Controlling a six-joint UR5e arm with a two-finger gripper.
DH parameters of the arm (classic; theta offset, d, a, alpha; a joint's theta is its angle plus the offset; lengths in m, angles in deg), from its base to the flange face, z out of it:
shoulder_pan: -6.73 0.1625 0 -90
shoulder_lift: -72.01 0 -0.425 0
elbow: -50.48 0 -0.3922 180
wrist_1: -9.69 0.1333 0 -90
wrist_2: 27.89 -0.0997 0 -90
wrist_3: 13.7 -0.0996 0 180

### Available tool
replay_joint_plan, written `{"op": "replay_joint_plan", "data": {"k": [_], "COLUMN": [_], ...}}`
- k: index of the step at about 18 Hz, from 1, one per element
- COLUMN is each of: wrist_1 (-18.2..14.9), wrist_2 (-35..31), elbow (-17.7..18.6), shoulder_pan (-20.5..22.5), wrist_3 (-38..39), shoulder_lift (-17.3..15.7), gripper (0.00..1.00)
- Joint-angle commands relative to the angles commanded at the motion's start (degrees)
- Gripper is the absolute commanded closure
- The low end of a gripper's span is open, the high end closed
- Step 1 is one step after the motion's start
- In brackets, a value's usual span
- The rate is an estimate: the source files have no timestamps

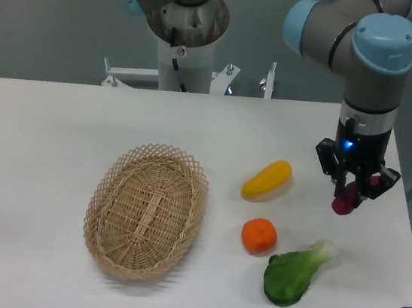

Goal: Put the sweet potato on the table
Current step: 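Hold the purple sweet potato in the gripper and move it sideways, then lower the held sweet potato toward the table beside the yellow mango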

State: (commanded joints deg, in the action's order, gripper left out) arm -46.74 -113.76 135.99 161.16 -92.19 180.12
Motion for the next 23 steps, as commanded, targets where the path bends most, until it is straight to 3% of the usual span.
{"op": "replay_joint_plan", "data": {"k": [10, 19, 23], "wrist_1": [0.3, 12.6, 14.1], "wrist_2": [0.0, -0.5, -1.0], "elbow": [1.8, 9.2, 9.4], "shoulder_pan": [0.0, 0.1, 0.3], "wrist_3": [-0.3, -1.6, -4.1], "shoulder_lift": [0.0, 1.7, 5.2], "gripper": [0.63, 0.63, 0.64]}}
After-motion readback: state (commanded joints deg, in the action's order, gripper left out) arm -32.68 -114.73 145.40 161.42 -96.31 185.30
